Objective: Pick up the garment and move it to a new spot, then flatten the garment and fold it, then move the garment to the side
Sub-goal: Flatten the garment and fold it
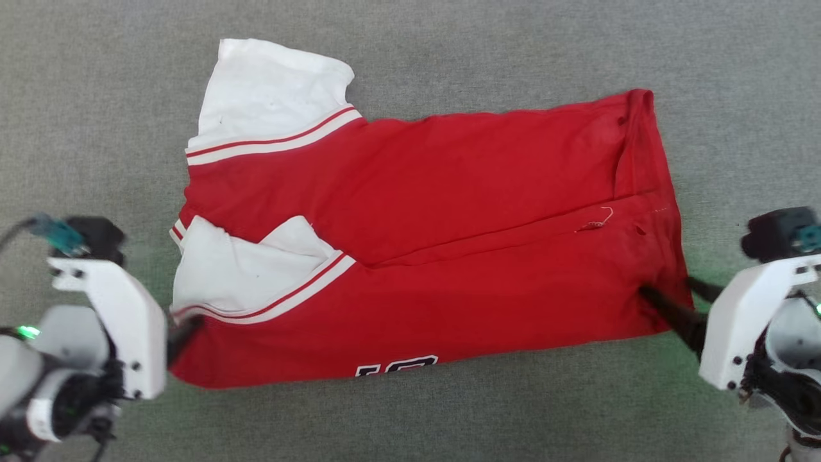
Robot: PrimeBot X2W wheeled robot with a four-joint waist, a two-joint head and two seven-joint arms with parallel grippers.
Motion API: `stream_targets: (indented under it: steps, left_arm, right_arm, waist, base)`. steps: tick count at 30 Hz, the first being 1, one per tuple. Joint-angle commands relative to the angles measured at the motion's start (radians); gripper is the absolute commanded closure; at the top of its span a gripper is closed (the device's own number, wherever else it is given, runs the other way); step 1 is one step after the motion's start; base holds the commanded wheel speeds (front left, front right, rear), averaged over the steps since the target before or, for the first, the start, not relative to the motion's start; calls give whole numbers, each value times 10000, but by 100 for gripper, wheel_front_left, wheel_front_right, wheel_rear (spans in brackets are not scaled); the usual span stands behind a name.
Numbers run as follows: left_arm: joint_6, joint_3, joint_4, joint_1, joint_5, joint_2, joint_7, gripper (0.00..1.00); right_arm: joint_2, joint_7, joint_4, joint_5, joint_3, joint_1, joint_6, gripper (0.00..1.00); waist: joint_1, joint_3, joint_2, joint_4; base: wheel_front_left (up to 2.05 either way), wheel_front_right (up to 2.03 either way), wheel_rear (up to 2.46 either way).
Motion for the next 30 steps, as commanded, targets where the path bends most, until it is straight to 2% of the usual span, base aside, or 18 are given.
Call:
stream_targets:
  steps: [1,6,8,12,18,24,30]
  left_arm:
    - [8,82,-23,-116,-22,95,15,0]
    - [48,481,-335,-400,-135,785,201,0]
    - [-152,642,-404,-722,39,1161,354,0]
    - [-740,843,-65,-1413,494,1214,201,0]
    - [-2026,803,1440,-3011,1326,455,122,0]
    - [-3308,503,3437,-4429,2155,-362,135,0]
    - [-3870,342,5349,-5514,2429,-1046,391,0]
  right_arm:
    - [42,-141,-63,23,-48,-22,-5,0]
    - [454,-1346,-605,-95,-473,-1,-4,0]
    - [807,-2130,-902,-271,-629,-68,-5,0]
    - [1097,-3328,-1178,-569,-513,-264,-5,0]
    - [1454,-5098,-1043,-882,-324,-615,-6,0]
    - [1594,-6382,-706,-1124,267,-1112,-6,0]
    - [1723,-7081,-349,-960,710,-1414,-6,0]
  waist:
    - [0,-46,0,-24]
    - [0,-242,0,-237]
    - [0,-321,0,-439]
    - [0,-346,0,-780]
    - [0,-208,0,-1283]
    - [0,191,0,-1874]
    - [0,700,0,-2270]
  base:
    - [0,0,0]
    - [0,0,0]
    - [0,0,0]
    - [0,0,0]
    - [0,0,0]
    - [0,0,0]
    - [0,0,0]
